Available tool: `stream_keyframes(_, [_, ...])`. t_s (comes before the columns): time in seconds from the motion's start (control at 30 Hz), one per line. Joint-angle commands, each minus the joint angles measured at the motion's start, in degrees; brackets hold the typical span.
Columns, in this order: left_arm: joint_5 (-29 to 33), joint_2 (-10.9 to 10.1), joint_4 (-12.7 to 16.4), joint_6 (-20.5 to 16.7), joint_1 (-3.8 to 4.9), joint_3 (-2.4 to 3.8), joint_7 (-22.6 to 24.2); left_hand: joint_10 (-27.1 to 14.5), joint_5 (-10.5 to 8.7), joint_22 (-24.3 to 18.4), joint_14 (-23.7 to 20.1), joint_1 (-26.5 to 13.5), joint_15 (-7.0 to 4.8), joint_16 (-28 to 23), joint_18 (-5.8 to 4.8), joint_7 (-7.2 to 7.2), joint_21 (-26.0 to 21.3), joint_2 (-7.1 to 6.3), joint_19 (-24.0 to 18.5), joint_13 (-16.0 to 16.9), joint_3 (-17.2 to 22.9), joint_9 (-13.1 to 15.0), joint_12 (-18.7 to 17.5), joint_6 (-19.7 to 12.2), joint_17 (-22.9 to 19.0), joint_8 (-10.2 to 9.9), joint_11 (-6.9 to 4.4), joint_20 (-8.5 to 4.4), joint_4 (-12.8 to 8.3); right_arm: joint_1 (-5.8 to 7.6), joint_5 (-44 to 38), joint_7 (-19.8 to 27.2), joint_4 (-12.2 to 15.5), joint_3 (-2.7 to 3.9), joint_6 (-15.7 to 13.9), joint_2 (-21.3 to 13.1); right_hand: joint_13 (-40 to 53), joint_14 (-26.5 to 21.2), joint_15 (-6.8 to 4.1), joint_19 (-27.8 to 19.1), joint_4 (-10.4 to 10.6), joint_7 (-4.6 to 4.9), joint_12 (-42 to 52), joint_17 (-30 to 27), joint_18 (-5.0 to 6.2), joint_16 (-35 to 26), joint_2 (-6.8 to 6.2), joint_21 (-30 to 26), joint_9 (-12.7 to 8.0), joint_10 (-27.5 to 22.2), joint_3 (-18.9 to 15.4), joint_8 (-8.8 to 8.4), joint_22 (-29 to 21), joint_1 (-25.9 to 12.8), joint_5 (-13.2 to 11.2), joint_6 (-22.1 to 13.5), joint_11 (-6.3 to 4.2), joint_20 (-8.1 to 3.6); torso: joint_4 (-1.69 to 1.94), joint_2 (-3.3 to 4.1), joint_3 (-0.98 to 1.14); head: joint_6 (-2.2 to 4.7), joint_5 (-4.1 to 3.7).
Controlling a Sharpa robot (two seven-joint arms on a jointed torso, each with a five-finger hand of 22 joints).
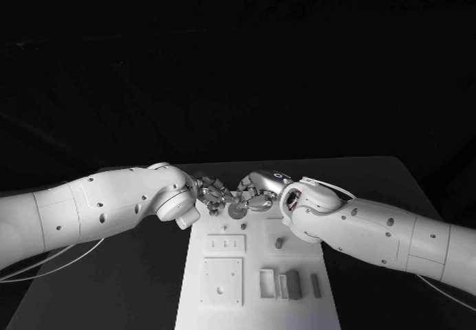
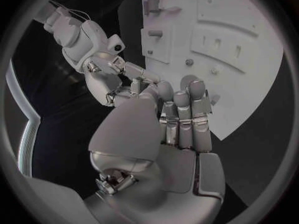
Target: Assemble the parts on the task board
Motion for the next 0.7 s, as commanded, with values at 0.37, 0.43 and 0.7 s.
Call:
stream_keyframes(0.37, [5.3, -1.1, -0.5, 0.4, 0.01, 0.02, 0.2, -3.5, -0.28, 0.9, -1.5, -12.2, 0.42, 0.3, 1.77, 2.21, -1.0, -0.46, -0.9, -0.3, -3.7, -0.1, -0.4, 3.2, -1.1, -1.3, 2.59, 0.46, 0.0, 0.05, -0.6, 0.5, -0.2, 0.06, -0.2, -0.3, 0.1, 0.0, -0.39, 0.3, 0.3, 1.25, -0.1, -0.1, 0.37, 0.4, 0.04, 0.2, 0.1, -0.4, 0.2, 0.41, 0.6, 0.1, 0.4, 1.6, 0.11, -0.32, 0.05, 0.0, 0.02, -0.06, -0.2])
stream_keyframes(0.43, [5.9, -1.3, -0.6, 1.0, 0.01, 0.02, -0.1, -3.6, -0.3, 0.9, -1.7, -13.3, 0.49, 0.3, 1.84, 2.33, -1.2, -0.32, -1.0, -0.4, -4.3, -0.2, -0.4, 2.9, -1.2, -1.5, 2.69, 0.5, 0.0, 0.04, -0.5, 0.9, -0.1, 0.06, -1.2, -0.4, 0.1, 0.0, -0.39, 0.3, 0.3, 1.25, -0.1, -0.1, 0.37, 0.4, 0.04, 0.2, 0.1, -0.4, 0.2, 0.42, 0.6, 0.1, 0.4, 1.6, 0.11, -0.32, 0.04, 0.0, 0.03, -0.07, -0.23])
stream_keyframes(0.7, [9.4, -1.3, -1.8, 3.2, -0.03, 0.02, -0.3, -5.9, -0.3, 0.8, -3.8, -17.1, 1.62, 0.1, 2.48, 3.79, -2.5, 0.9, -2.7, -0.4, -10.4, -1.5, -0.6, -1.6, -2.0, -4.0, 4.04, 1.49, 0.1, -0.02, 2.8, 4.9, -0.1, 0.05, -7.0, -1.3, 0.1, 0.1, -0.46, 0.3, 0.0, 1.21, -0.1, -0.1, 0.37, 0.4, -0.03, 0.3, 0.2, -0.3, 0.4, 0.37, 0.6, 0.3, 1.0, 1.6, 0.07, -0.38, 0.04, -0.05, -0.02, 0.21, -0.22])
